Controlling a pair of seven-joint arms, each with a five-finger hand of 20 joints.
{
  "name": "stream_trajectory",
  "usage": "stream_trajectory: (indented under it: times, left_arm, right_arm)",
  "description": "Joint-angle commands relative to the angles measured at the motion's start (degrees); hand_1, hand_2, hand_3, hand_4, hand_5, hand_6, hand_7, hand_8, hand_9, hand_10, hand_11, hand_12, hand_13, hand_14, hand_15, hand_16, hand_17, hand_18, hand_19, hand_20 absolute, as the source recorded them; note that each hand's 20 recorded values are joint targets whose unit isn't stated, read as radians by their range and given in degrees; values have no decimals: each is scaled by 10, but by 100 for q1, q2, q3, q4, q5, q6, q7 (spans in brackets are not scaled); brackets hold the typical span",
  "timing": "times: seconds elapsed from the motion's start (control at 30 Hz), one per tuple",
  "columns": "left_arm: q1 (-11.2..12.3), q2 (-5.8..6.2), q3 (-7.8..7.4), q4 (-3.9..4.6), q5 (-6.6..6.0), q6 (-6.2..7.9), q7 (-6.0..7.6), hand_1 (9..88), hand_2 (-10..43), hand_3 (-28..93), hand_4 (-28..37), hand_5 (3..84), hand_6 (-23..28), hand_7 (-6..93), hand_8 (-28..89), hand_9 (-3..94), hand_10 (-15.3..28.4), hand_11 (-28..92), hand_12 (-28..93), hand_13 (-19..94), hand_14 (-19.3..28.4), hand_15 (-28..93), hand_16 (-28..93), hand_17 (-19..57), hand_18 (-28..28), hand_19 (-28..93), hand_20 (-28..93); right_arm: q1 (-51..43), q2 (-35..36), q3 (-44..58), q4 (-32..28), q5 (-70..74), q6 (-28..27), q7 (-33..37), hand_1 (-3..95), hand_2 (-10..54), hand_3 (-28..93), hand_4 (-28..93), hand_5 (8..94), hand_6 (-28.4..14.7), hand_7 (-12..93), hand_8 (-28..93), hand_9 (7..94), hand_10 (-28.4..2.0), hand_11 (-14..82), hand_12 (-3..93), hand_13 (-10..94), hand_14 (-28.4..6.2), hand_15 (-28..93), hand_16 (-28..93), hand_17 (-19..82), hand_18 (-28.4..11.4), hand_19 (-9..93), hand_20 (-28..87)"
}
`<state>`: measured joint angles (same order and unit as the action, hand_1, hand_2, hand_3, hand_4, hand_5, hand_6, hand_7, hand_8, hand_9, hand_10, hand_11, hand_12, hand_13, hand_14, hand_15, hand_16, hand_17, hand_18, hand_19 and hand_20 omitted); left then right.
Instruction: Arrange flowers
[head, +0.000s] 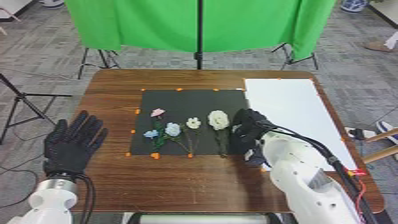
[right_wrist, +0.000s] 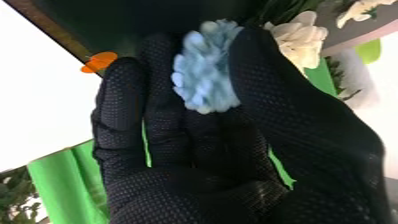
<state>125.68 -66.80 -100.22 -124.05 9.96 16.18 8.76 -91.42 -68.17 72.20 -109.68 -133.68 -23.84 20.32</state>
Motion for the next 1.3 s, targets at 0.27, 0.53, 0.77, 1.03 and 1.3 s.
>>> stream_trajectory:
  times: [0.27,0.53,0.77,1.03,1.3]
  left_arm:
    - [74,-146,-62,56,-218,-36,-17,300,141,738,-279,495,83,143,-93,450,148,256,131,340,156,459,-63,-24,143,322,163]
    - [-244,-3,-28,169,64,-76,-103,297,146,735,-281,492,88,138,-91,447,149,251,129,339,157,455,-64,-23,142,320,162]
    - [-676,192,-305,529,1133,-816,-490,277,144,724,-281,448,86,66,-80,400,142,147,90,255,118,221,-96,-2,102,230,105]
    - [-1040,569,-423,995,1274,-1212,-536,254,134,712,-283,385,76,24,-68,319,130,86,86,191,98,142,-89,1,77,167,90]
    - [-1112,568,-657,868,1508,-1295,-409,220,155,680,-283,259,44,20,-67,248,125,40,86,147,93,87,-75,-13,79,144,89]
  right_arm:
    - [-133,128,116,-351,57,-228,238,506,-95,826,-283,413,-91,133,-114,420,-203,169,179,415,-165,546,172,273,-226,814,338]
    - [-187,139,679,-563,803,373,644,418,-95,784,-270,399,-137,83,-86,396,-233,171,172,370,-194,478,127,260,-230,792,288]
    - [-305,-198,1623,-262,3045,1895,-443,278,59,770,-264,381,-106,100,-89,334,-209,106,138,274,-183,268,103,159,-194,514,150]
    - [-468,-604,2291,-42,4938,2052,-1291,201,92,779,-281,386,-75,117,-105,321,-162,73,104,243,-141,100,133,137,-166,287,161]
    - [-599,-935,2530,-66,5842,2006,-1663,88,100,770,-282,358,-57,85,-97,300,-138,46,89,222,-121,36,139,116,-155,221,153]
